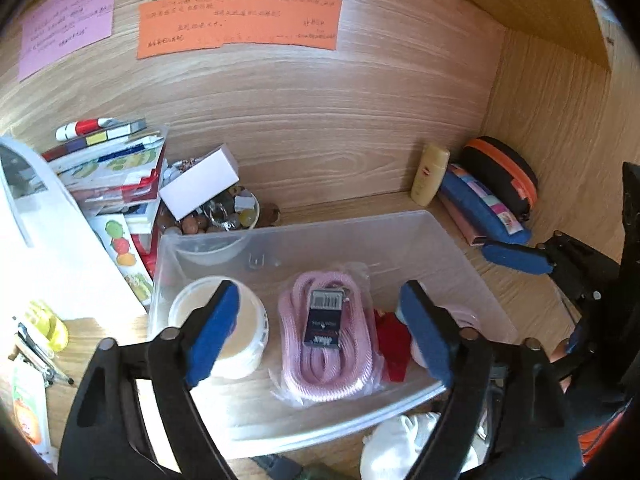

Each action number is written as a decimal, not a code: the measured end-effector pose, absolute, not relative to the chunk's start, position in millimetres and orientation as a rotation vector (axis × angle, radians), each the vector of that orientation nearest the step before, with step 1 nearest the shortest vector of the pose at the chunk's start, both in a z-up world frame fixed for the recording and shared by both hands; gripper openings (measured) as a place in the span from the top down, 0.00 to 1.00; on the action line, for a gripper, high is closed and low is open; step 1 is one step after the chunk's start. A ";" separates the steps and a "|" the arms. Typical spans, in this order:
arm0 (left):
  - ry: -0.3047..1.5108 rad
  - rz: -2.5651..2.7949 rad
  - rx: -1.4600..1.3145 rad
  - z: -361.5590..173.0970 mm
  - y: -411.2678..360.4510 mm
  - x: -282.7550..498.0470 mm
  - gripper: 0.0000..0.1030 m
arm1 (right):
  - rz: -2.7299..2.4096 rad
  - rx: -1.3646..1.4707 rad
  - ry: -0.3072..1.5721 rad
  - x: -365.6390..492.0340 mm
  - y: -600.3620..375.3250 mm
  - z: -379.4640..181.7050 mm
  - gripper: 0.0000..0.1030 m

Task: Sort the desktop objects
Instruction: 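Open left tool to drop the Max box while right tool releases the mint tube into bin, then grasp the clear round container with right tool while left tool moves toward beige block, then grasp the beige block with left tool while right tool lifts the clear container, then carry the beige block with left tool while right tool carries container to the bin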

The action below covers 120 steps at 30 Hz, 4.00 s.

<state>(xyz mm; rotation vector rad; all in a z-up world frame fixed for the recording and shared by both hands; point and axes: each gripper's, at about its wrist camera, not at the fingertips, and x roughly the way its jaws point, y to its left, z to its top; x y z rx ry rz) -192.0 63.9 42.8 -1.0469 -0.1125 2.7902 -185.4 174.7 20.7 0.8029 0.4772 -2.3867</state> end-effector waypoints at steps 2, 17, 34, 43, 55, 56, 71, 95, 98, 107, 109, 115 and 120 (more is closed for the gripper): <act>-0.133 2.790 -1.044 45.4 59.3 -185.6 0.12 | -2.385 0.799 0.477 -178.7 176.7 22.5 0.19; -0.038 2.845 -1.148 26.5 42.6 -130.3 0.05 | -2.421 0.730 0.553 -122.5 202.5 27.3 0.15; -0.103 2.857 -1.194 -6.2 10.1 -38.8 0.05 | -2.352 0.782 0.496 -67.6 213.4 5.9 0.15; -0.058 2.841 -1.172 -15.5 26.5 -20.4 0.36 | -2.180 0.771 0.394 -38.2 192.9 2.2 0.30; -0.038 2.765 -1.176 -25.5 36.4 -10.6 0.47 | -2.033 0.813 0.431 -25.9 157.6 -18.4 0.68; -0.038 2.763 -1.177 -25.9 36.6 -10.5 0.47 | -2.033 0.810 0.436 -25.6 155.9 -18.9 0.68; -0.034 2.714 -1.196 -33.9 44.4 -18.5 0.52 | -1.965 0.888 0.485 -35.2 139.0 -41.9 0.74; 0.042 2.582 -1.273 -43.5 76.6 -48.8 0.70 | -2.031 0.845 0.320 -40.4 182.4 -2.9 0.74; 0.074 2.576 -1.295 -43.7 79.9 -54.3 0.70 | -2.030 0.837 0.316 -43.2 184.1 -2.3 0.74; 0.089 2.571 -1.270 -44.0 84.6 -54.9 0.77 | -2.024 0.827 0.302 -46.9 186.0 1.1 0.74; 0.105 2.589 -1.253 -42.1 86.1 -50.6 0.77 | -2.035 0.819 0.299 -49.4 187.5 4.2 0.74; 0.059 2.628 -1.208 -28.5 79.4 -43.1 0.77 | -2.057 0.817 0.247 -60.3 197.4 12.9 0.74; 0.007 2.669 -1.131 -8.9 69.6 -38.2 0.77 | -2.086 0.780 0.267 -61.7 203.8 21.0 0.74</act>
